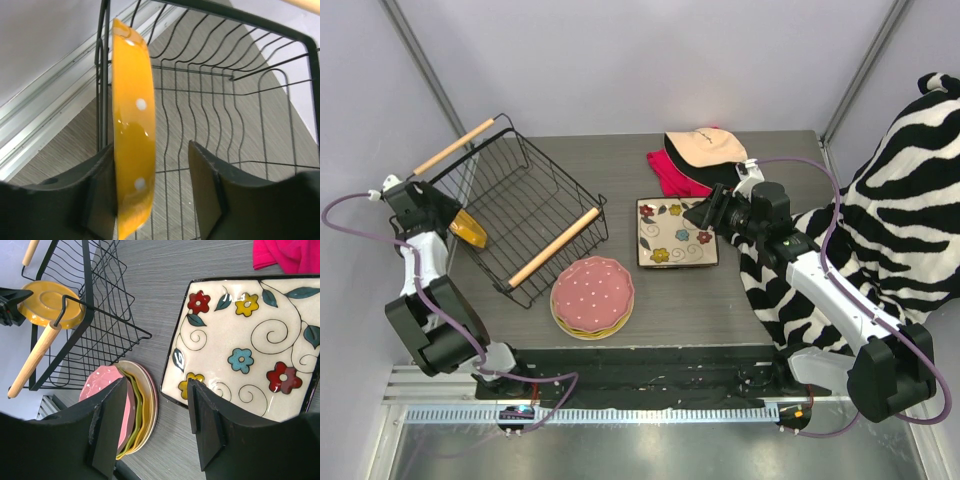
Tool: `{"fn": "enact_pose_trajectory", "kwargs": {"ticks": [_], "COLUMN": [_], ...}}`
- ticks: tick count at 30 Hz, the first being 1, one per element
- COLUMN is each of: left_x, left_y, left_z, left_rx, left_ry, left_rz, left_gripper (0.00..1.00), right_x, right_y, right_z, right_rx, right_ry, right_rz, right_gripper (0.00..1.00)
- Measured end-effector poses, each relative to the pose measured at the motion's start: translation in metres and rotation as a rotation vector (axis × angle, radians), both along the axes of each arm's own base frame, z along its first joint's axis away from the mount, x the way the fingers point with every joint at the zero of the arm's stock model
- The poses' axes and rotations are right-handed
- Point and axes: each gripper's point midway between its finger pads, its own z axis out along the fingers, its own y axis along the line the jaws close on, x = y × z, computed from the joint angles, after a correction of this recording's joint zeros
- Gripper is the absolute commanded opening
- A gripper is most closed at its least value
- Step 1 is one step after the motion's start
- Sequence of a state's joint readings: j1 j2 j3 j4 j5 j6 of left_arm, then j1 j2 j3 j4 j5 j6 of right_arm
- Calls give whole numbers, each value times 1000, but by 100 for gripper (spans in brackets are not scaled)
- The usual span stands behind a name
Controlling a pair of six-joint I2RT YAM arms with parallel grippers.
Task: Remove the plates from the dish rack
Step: Unload the plate from the dish rack.
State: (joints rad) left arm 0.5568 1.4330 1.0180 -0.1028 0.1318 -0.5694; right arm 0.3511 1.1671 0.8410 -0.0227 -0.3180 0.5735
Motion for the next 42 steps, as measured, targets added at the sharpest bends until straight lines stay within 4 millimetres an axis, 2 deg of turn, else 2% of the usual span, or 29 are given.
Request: {"fn": "enact_pose_trajectory", "kwargs": {"ticks": [4,5,14,23,26,36,42], "left_x": [4,3,5,8,9,-1,0], "left_y": [3,3,1,-12,-24,-40,-43], "left_z": [-12,-14,-13,-8,1,44,46], "left_rx": [-15,-16,-3,3,37,106,100], "left_ry": [27,31,31,22,20,-58,-68], "left_rz": [1,3,-29,-64,-97,-124,-137], "left_gripper": [42,35,0,0,0,0,0], "right_x": [0,0,0,-1,-1,-1,-3], "right_y": [0,0,3,4,4,4,3], "right_z": [0,0,-2,-4,-4,-4,0], "right_rx": [0,0,4,5,6,8,10], "right_ry": [0,0,4,13,13,16,8], "right_rz": [0,1,13,24,24,22,22], "right_gripper": [59,59,59,58,57,57,57]}}
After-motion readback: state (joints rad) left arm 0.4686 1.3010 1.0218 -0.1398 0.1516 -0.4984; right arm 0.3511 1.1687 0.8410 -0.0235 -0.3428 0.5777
